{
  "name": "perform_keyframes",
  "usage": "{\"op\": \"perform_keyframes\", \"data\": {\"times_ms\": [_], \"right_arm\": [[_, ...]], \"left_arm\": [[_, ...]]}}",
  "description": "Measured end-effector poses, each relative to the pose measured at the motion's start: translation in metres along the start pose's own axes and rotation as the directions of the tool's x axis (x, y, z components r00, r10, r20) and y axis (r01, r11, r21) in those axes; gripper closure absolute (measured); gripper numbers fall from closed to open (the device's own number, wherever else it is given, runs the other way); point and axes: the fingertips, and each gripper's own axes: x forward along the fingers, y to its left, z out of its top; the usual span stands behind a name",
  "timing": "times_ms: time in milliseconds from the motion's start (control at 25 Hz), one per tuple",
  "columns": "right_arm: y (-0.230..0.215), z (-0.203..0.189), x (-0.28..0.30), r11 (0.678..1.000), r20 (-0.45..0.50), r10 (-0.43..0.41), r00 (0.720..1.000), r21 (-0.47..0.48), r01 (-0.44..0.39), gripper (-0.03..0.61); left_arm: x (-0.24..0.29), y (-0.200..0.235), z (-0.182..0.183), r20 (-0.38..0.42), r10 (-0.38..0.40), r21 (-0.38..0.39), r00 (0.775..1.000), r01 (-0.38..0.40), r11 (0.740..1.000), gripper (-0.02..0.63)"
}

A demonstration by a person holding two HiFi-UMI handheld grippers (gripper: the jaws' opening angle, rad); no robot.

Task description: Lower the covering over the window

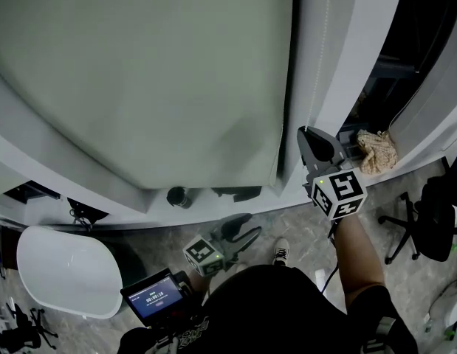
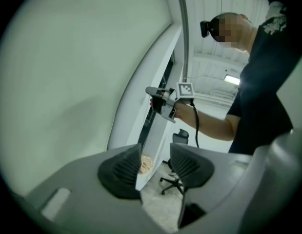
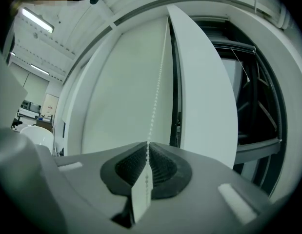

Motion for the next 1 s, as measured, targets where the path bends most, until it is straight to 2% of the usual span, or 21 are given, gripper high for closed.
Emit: {"op": "perform_keyframes", "data": {"times_ms": [200, 240, 320, 360, 480, 600, 800, 880, 1000], "right_arm": [[-0.008, -0.011, -0.006, 0.996, -0.004, -0.086, 0.996, -0.003, 0.086, 0.544], [-0.009, -0.019, -0.011, 0.994, -0.013, -0.106, 0.994, 0.018, 0.106, 0.520], [-0.013, -0.036, -0.026, 0.983, -0.024, -0.160, 0.987, 0.083, 0.162, 0.525], [-0.014, -0.044, -0.037, 0.974, -0.027, -0.192, 0.981, 0.116, 0.194, 0.554], [-0.006, -0.068, -0.068, 0.949, -0.058, -0.245, 0.968, 0.190, 0.252, 0.550], [0.017, -0.092, -0.089, 0.943, -0.099, -0.204, 0.974, 0.247, 0.222, 0.554], [0.062, -0.112, -0.121, 0.948, -0.127, -0.102, 0.987, 0.289, 0.135, 0.555], [0.081, -0.119, -0.133, 0.933, -0.132, -0.053, 0.990, 0.346, 0.096, 0.557], [0.106, -0.124, -0.154, 0.883, -0.108, 0.025, 0.994, 0.468, 0.028, 0.565]], "left_arm": [[-0.014, -0.006, -0.004, 0.020, 0.002, -0.006, 1.000, -0.002, 1.000, 0.439], [-0.019, -0.009, -0.005, 0.017, 0.001, -0.009, 1.000, -0.001, 1.000, 0.439], [-0.026, -0.015, -0.006, 0.014, -0.007, -0.021, 1.000, 0.007, 1.000, 0.440], [-0.029, -0.020, -0.005, 0.012, -0.017, -0.030, 1.000, 0.017, 0.999, 0.443], [-0.036, -0.038, -0.010, -0.005, -0.051, -0.057, 0.999, 0.050, 0.997, 0.453], [-0.041, -0.047, -0.030, -0.018, -0.069, -0.073, 0.997, 0.068, 0.995, 0.456], [-0.041, -0.071, -0.037, -0.012, -0.092, -0.081, 0.996, 0.091, 0.993, 0.456], [-0.040, -0.085, -0.035, -0.016, -0.101, -0.066, 0.995, 0.100, 0.993, 0.456], [-0.038, -0.103, -0.033, -0.036, -0.102, -0.034, 0.994, 0.101, 0.994, 0.479]]}}
